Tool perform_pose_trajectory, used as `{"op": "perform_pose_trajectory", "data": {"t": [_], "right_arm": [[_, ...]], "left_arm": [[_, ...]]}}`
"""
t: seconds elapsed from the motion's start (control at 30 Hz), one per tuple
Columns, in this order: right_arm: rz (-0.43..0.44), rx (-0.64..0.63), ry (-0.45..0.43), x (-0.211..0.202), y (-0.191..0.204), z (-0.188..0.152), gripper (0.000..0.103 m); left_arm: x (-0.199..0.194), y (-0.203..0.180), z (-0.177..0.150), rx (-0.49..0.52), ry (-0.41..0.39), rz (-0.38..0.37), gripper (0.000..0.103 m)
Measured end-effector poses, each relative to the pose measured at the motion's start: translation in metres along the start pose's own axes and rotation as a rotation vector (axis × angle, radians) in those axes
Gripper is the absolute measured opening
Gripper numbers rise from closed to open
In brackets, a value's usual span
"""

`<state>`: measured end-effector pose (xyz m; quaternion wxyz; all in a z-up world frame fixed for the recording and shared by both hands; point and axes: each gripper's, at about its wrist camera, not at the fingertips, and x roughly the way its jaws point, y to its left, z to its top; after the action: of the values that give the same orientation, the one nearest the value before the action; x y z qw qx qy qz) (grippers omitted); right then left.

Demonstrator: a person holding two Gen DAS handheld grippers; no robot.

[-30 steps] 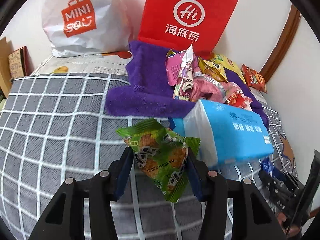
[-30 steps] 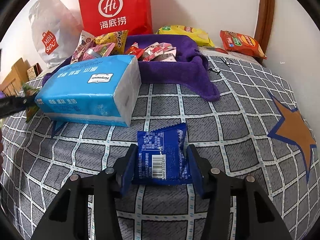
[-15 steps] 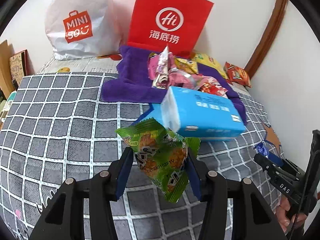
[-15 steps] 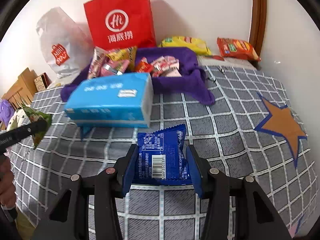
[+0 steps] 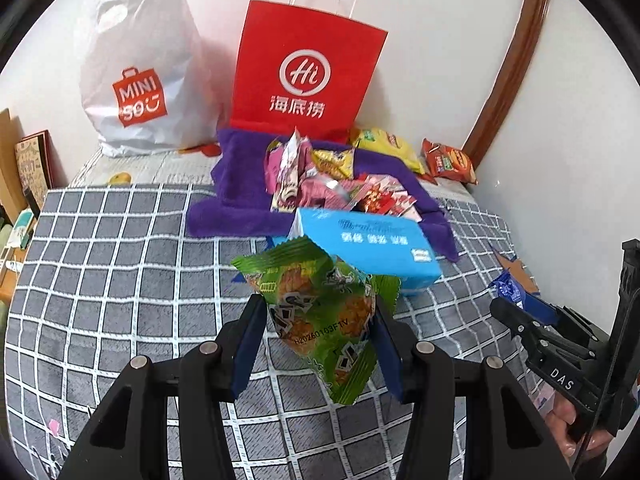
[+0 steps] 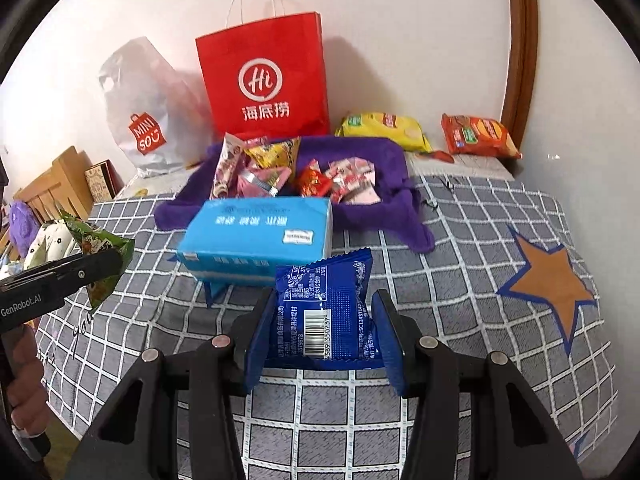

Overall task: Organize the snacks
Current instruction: 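Carry the blue packet and green snack bag over the purple towel with both tools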

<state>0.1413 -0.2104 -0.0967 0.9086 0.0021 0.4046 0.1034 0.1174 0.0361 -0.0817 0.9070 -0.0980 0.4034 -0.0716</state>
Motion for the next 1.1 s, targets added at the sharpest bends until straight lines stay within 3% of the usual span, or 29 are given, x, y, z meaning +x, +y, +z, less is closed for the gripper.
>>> {"op": "perform_pose_trajectory", "data": {"t": [0.37,1.1], "right_arm": [[-0.001,0.028,-0.034,-0.012,-0.004,0.026,0.048],[0.008,0.061,-0.035,0.005,-0.014,0.063,0.048]], "left_arm": [[-0.01,-0.014,0.026,0.008,-0.037,-0.027,0.05],[0.007,-0.025,0.058,0.027,-0.038,-0.047,0.05]]}}
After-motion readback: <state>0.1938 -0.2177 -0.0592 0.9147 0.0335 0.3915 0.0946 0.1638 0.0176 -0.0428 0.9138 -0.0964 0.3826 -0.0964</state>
